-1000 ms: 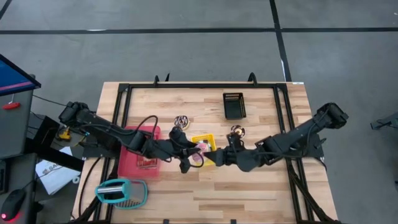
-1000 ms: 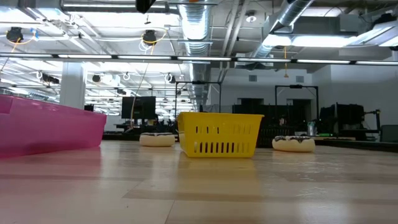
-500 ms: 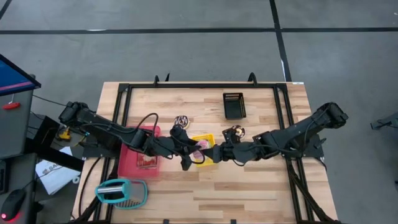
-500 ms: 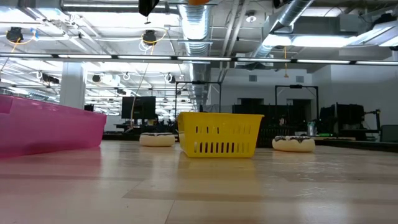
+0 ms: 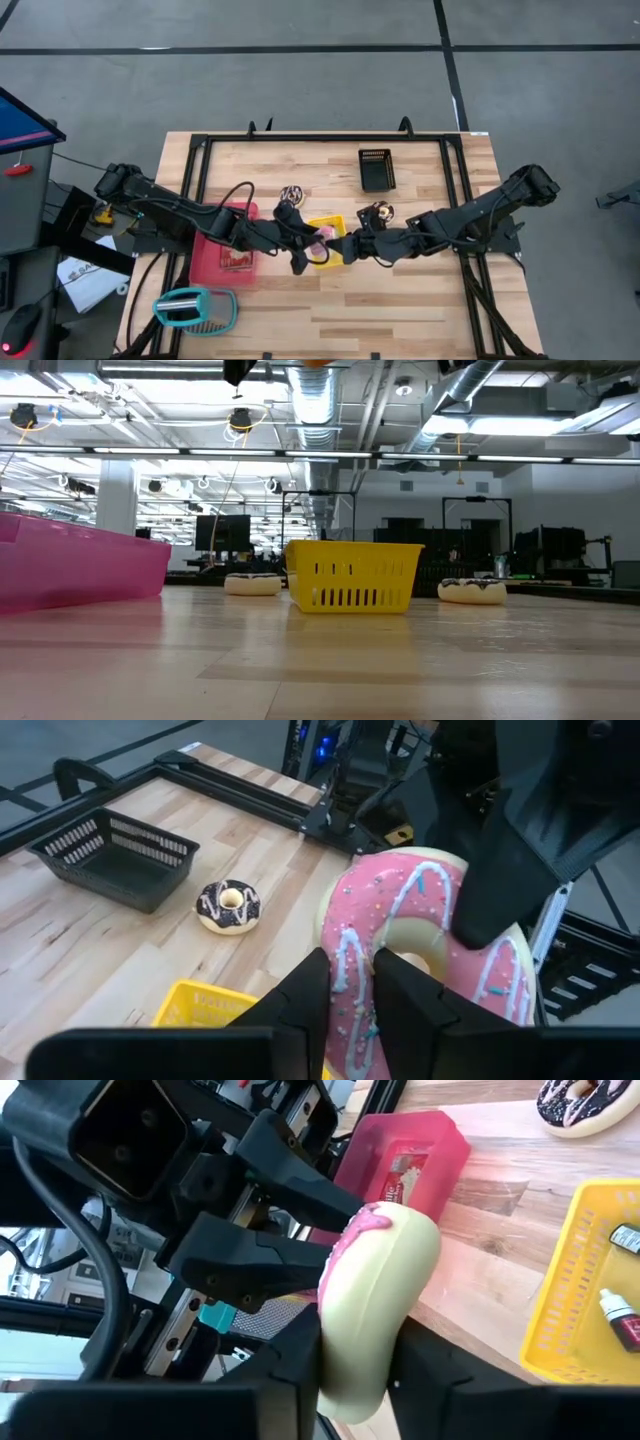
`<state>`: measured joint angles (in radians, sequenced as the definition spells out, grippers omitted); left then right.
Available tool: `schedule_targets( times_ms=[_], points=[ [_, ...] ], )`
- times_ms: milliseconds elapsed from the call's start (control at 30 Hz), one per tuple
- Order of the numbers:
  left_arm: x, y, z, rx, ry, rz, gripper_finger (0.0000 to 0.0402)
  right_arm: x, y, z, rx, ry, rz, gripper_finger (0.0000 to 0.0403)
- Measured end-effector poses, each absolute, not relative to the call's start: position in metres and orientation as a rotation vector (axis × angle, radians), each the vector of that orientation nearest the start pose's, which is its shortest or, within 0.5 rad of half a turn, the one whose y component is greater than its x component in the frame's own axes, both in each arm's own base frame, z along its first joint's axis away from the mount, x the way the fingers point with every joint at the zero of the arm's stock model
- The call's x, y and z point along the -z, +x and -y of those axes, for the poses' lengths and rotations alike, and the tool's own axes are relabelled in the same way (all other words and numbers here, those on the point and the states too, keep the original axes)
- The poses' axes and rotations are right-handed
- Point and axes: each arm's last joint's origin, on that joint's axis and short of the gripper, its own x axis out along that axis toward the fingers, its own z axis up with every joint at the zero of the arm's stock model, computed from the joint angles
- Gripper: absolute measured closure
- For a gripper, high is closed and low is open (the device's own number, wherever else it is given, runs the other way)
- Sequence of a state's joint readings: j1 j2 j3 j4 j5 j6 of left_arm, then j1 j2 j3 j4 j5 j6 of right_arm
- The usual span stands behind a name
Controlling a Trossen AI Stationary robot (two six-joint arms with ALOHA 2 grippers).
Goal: Pick & Place Food Item
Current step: Put the pink donut into the black bin
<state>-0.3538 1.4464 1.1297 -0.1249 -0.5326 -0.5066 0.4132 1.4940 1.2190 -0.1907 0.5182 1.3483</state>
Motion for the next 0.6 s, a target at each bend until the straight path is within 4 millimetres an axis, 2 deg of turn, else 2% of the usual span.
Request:
schedule_targets(
  times_ms=[233, 600],
  points=[
    [-0.317, 0.296, 0.104, -0.224, -0.282, -0.338, 0.0315, -0.317, 0.311, -0.125, 0.346, 1.104, -0.278, 0.0327],
    [-0.362, 0.252, 0.102, -0.144, -0.312, -0.223, 0.0267, -0.313, 0.31, -0.122, 0.389, 1.067, -0.301, 0.0327]
  ],
)
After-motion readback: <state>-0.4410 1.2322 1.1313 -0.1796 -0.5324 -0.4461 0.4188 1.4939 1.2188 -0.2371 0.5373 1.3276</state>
